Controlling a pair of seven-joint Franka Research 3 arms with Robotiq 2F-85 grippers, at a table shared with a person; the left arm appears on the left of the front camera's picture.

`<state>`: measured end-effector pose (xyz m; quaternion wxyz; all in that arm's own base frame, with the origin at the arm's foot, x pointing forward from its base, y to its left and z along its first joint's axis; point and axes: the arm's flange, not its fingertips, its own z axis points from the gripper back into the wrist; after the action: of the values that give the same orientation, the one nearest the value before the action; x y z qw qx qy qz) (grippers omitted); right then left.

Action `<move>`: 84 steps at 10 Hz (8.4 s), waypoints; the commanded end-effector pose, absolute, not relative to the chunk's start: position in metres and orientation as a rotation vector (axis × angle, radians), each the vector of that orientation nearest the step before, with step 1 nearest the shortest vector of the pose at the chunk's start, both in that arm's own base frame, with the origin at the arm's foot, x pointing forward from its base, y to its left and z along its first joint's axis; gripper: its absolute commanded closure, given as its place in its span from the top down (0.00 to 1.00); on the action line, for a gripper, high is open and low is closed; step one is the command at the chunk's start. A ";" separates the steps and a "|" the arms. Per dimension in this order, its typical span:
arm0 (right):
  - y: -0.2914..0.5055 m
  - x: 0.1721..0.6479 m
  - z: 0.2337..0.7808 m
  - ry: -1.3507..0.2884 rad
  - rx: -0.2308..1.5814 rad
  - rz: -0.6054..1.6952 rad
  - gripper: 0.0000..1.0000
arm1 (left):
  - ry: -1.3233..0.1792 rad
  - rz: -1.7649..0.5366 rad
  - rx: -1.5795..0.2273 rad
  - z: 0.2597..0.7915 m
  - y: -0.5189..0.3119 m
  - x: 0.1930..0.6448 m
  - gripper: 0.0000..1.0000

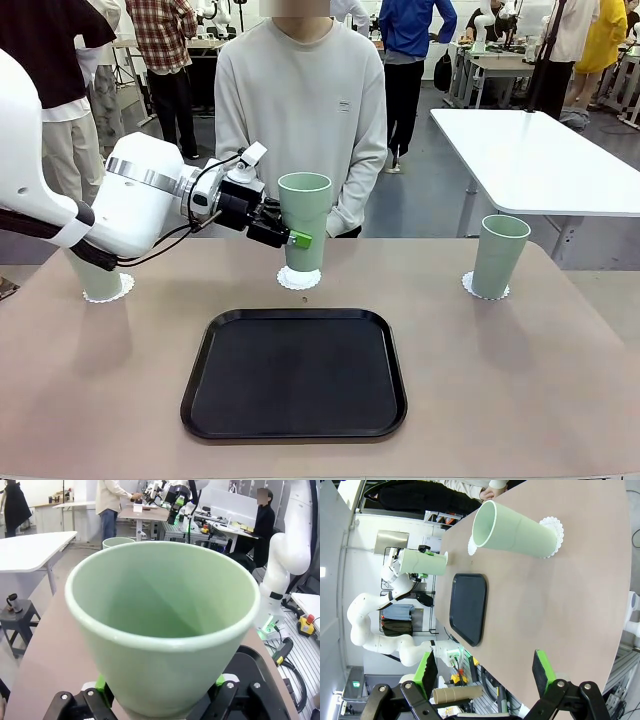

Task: Place coasters on the table and set cups on them.
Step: Take one Reusable plastic cup from the Flat Tray and place it on a coaster set by the human.

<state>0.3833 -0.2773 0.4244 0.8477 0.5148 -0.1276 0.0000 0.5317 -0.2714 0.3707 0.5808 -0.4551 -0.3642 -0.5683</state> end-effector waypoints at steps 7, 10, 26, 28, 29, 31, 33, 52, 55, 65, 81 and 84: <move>-0.279 0.383 0.425 -0.252 1.080 0.005 1.00 | -0.936 -1.349 -1.083 0.330 -0.251 0.610 0.85; -0.279 0.383 0.425 -0.252 1.080 0.005 1.00 | -0.907 -1.340 -1.088 0.292 -0.251 0.657 0.85; -0.279 0.383 0.425 -0.252 1.080 0.005 1.00 | -0.851 -1.436 -1.042 0.270 -0.257 0.633 0.85; -0.279 0.383 0.425 -0.252 1.080 0.005 1.00 | -0.851 -1.440 -1.053 0.266 -0.257 0.637 0.85; -0.279 0.383 0.425 -0.252 1.080 0.005 1.00 | -0.848 -1.443 -1.057 0.263 -0.257 0.637 0.85; -0.279 0.383 0.425 -0.252 1.080 0.005 1.00 | -0.840 -1.457 -1.058 0.260 -0.257 0.638 0.85; -0.279 0.383 0.425 -0.252 1.080 0.005 1.00 | -0.863 -1.487 -1.086 0.255 -0.257 0.639 0.85; -0.279 0.383 0.425 -0.252 1.080 0.005 1.00 | -0.826 -1.533 -1.058 0.261 -0.249 0.644 1.00; -0.279 0.383 0.425 -0.252 1.080 0.005 1.00 | -0.817 -1.522 -1.057 0.262 -0.246 0.648 1.00; -0.279 0.383 0.425 -0.252 1.080 0.005 1.00 | -0.800 -1.499 -1.033 0.265 -0.220 0.655 1.00; -0.279 0.383 0.425 -0.252 1.080 0.005 1.00 | -0.120 -1.097 -0.179 0.494 -0.182 0.466 1.00; -0.279 0.383 0.425 -0.252 1.080 0.005 1.00 | -0.111 -1.053 -0.187 0.504 -0.184 0.469 1.00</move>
<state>0.3837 -0.2769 0.4241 0.8477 0.5150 -0.1270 0.0003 0.4508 -0.1887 0.5173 0.8542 -0.0754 -0.0502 -0.5119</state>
